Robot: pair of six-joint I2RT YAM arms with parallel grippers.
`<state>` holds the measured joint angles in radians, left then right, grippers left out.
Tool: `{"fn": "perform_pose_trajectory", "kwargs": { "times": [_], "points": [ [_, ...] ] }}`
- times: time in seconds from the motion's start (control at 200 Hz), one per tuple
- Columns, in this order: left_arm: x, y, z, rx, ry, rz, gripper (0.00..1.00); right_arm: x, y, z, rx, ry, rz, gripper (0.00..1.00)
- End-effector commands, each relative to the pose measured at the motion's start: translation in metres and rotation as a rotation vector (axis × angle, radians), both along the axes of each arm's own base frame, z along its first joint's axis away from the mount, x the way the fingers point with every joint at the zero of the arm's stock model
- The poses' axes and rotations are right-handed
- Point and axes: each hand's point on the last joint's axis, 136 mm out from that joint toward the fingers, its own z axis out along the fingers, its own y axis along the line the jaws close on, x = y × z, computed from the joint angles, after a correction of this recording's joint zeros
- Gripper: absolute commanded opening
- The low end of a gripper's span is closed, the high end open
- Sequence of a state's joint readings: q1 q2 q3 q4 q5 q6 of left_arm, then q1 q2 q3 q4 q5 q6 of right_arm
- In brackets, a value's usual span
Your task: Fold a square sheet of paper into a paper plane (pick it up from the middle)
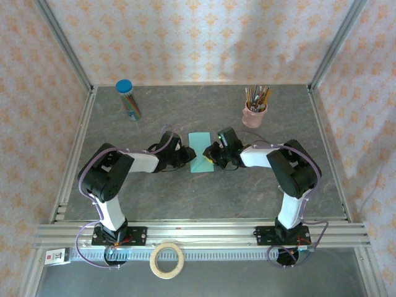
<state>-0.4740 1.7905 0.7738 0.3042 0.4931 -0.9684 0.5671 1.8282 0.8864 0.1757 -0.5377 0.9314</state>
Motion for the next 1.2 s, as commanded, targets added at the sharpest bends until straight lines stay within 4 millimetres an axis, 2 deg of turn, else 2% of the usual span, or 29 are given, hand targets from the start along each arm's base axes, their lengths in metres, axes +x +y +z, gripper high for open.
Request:
{"fn": "perform_pose_trajectory", "kwargs": {
  "times": [0.0, 0.145, 0.44, 0.561, 0.726, 0.831, 1.196],
  "points": [
    [-0.023, 0.015, -0.032, 0.046, 0.119, 0.015, 0.27, 0.004, 0.002, -0.001, -0.016, -0.002, -0.004, 0.23],
    [-0.024, 0.016, -0.033, 0.026, 0.126, 0.020, 0.27, 0.004, 0.006, 0.001, 0.000, -0.002, 0.008, 0.23],
    [-0.023, 0.015, -0.030, -0.012, 0.131, 0.027, 0.27, 0.003, 0.017, 0.022, 0.098, -0.066, 0.052, 0.23],
    [-0.022, 0.014, -0.028, -0.041, 0.135, 0.034, 0.27, 0.001, 0.013, 0.017, 0.076, -0.055, 0.041, 0.22],
    [-0.024, 0.017, -0.031, -0.036, 0.152, 0.046, 0.27, 0.002, -0.011, 0.003, -0.069, -0.023, -0.026, 0.22],
    [-0.026, 0.020, -0.035, -0.029, 0.172, 0.061, 0.26, 0.005, -0.017, 0.001, -0.121, -0.023, -0.040, 0.22],
    [-0.029, 0.023, -0.042, -0.042, 0.214, 0.079, 0.24, 0.011, -0.004, 0.002, -0.087, -0.025, -0.003, 0.23]
  ]
}}
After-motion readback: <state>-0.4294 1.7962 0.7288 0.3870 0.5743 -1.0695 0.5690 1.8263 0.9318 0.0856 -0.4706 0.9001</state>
